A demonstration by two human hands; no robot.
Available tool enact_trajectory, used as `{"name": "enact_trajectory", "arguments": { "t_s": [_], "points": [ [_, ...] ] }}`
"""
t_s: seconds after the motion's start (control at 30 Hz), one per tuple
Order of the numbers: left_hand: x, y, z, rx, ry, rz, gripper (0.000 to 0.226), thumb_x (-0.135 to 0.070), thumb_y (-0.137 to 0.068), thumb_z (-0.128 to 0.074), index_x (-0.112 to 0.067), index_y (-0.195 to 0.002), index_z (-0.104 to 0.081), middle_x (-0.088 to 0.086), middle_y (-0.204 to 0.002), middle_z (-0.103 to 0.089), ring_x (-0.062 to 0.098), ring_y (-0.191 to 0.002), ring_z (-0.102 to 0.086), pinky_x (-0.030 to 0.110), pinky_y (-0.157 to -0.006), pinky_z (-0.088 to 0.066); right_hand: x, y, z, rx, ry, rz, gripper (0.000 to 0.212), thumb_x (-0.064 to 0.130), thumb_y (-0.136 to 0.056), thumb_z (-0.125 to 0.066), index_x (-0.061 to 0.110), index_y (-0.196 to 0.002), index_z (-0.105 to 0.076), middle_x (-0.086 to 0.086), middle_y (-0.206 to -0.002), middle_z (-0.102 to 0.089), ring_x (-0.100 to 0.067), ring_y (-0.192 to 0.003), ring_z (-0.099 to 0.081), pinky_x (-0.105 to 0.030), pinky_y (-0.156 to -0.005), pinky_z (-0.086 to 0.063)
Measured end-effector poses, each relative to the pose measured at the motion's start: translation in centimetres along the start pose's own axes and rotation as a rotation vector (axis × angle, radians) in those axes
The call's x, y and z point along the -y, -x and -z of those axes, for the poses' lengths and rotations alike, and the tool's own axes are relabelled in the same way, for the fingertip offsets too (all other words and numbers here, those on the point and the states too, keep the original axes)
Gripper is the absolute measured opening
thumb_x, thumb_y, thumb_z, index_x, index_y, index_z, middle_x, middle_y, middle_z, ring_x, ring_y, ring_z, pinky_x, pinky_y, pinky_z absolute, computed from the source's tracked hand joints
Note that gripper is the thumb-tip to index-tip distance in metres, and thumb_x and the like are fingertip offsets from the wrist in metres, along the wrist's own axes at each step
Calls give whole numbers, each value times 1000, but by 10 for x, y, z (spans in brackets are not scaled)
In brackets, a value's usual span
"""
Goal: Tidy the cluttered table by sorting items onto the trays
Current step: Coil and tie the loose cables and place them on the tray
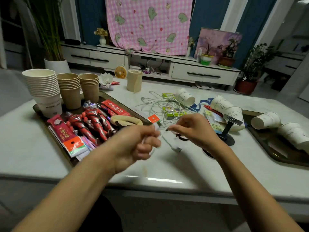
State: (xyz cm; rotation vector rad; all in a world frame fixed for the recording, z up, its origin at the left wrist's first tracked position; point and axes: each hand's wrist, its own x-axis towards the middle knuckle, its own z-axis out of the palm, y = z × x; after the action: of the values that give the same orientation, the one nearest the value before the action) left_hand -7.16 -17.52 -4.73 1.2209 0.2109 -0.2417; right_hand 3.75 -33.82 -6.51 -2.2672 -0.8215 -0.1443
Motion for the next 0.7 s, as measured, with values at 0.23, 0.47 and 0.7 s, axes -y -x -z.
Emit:
{"name": "enact_trajectory", "arguments": {
  "t_s": [0.23, 0.47, 0.7],
  "points": [
    [24, -29, -10, -330, 205, -112, 36, -28, -101, -34, -7, -81, -57, 7, -65, -67, 9, -44, -63, 19, -43, -51, 48, 11, -34, -227, 64, 225, 18, 26, -89, -58, 12, -82, -66, 0, -73, -63, -14, -66, -55, -32, -62, -44],
    [5, -26, 10, -120, 730, -122, 37, -24, -102, -27, -11, -74, -46, 6, -56, -66, 21, -54, -67, 25, -59, -55, 54, 42, -72, -190, 268, 435, 30, 5, -87, -51, 7, -114, -64, -12, -86, -62, -30, -68, -57, -35, -52, -48],
    [-19, -12, 36, -16, 827, -266, 34, -21, -97, -33, -18, -66, -45, -9, -43, -32, 2, -32, -29, 13, -37, -24, 15, 32, -55, 73, -37, 257, 22, 25, -94, -48, 10, -91, -64, 9, -68, -51, -9, -63, -48, -26, -64, -39]
  ]
}}
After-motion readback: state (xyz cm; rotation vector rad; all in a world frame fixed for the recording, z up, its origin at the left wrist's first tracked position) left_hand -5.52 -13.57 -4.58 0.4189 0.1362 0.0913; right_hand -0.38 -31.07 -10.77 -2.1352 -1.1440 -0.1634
